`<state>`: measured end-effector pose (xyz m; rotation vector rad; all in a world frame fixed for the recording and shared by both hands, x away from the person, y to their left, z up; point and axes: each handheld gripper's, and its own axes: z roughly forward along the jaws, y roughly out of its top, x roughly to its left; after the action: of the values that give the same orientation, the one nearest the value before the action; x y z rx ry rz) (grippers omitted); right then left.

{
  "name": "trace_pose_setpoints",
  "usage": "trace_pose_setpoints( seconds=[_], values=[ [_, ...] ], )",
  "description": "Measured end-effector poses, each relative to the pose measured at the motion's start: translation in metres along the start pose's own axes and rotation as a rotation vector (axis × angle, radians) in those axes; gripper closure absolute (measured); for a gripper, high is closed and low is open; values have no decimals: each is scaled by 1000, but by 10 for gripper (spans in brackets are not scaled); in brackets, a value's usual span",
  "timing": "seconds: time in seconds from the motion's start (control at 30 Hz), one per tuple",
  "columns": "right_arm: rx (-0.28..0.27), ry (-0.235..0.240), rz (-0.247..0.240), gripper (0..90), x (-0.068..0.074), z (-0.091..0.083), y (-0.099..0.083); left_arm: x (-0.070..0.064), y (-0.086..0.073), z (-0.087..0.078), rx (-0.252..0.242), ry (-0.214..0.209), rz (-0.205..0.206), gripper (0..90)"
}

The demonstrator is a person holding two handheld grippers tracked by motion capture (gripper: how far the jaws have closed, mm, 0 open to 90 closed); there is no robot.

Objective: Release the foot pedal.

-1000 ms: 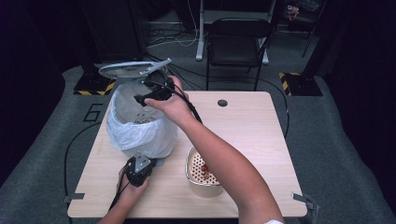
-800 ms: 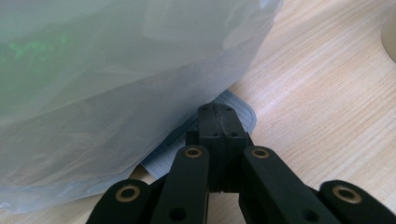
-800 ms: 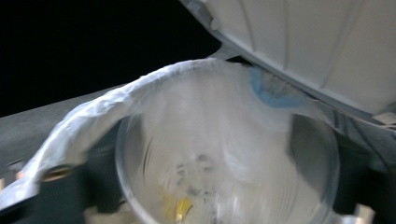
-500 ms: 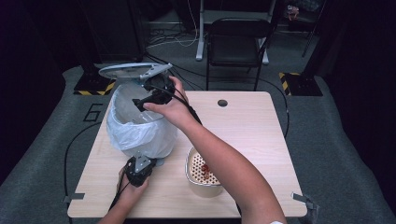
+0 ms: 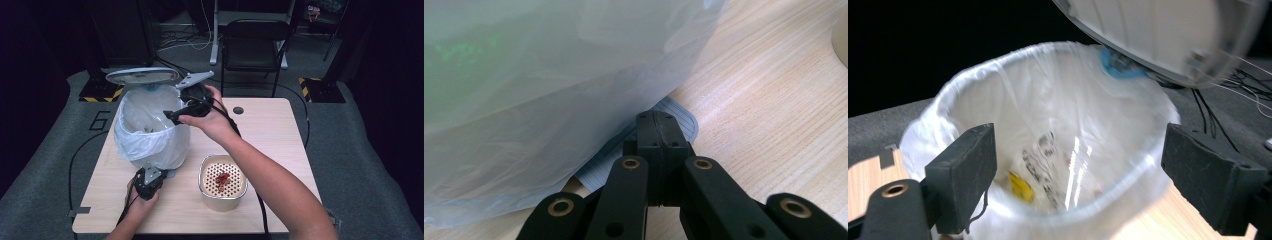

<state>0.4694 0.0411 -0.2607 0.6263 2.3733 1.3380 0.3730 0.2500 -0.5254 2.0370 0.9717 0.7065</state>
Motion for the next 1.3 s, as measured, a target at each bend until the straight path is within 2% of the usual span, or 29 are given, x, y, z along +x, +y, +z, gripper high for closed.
trace_pose_setpoints(
  seconds=[0.17, 0.2, 0.23, 0.37, 0.4, 0.57, 0.6, 0.8, 0.83, 0.87, 0.93, 0.97, 1.0, 1.03, 1.07, 1.1, 1.13, 1.17, 1.2, 1.27, 1.3],
  values=[
    [5, -24, 6, 157, -12, -14, -13, 1, 0, 0, 0, 2, 5, 900],
    [11, -29, 8, 157, -15, -17, -16, -1, -1, 2, -23, 13, -3, 900],
    [22, -40, 28, 160, -20, -24, -23, -3, -1, 1, -13, -3, -31, 900],
    [28, -53, 40, 166, -29, -31, -35, -3, -1, 1, -10, -5, -34, 900],
    [41, -66, 49, 169, -33, -35, -42, 0, 0, 0, 4, 9, 15, 900],
    [41, -90, 53, 183, -47, -50, -56, 0, -1, 0, 0, 5, 7, 900],
    [41, -95, 53, 184, -48, -53, -58, -1, -1, 1, -3, -9, -22, 900],
    [48, -129, 67, 193, -60, -68, -68, 0, -1, 0, 0, -17, -35, 900],
    [46, -135, 76, 202, -64, -75, -72, 1, -1, 0, -5, -28, -55, 897],
    [48, -137, 78, 209, -65, -78, -74, -1, -2, 0, -16, -27, -122, 890],
    [48, -141, 78, 214, -67, -82, -76, 2, -3, -1, -19, -36, -124, 848],
    [52, -146, 87, 221, -70, -89, -82, 3, -2, -3, -31, -74, -166, 775],
    [52, -146, 87, 221, -70, -89, -82, 3, -2, -3, -31, -74, -166, 727],
    [50, -149, 91, 223, -72, -92, -85, 3, -1, -5, -18, -84, -154, 727],
    [51, -156, 92, 228, -74, -98, -92, 0, 4, -8, -12, -79, -99, 687],
    [53, -156, 94, 233, -75, -100, -94, 2, 8, -11, 0, -78, -28, 661],
    [53, -156, 94, 233, -75, -100, -94, 2, 8, -11, 0, -78, -28, 640],
    [66, -159, 95, 236, -76, -104, -102, -3, 13, -16, -3, -104, -41, 629],
    [75, -164, 96, 236, -76, -106, -105, -3, 16, -18, 5, -105, -28, 619],
    [79, -169, 97, 237, -76, -107, -109, -5, 18, -20, 20, -119, -41, 587],
    [90, -176, 107, 239, -76, -111, -117, -4, 22, -24, 36, -136, -13, 570]
  ],
)
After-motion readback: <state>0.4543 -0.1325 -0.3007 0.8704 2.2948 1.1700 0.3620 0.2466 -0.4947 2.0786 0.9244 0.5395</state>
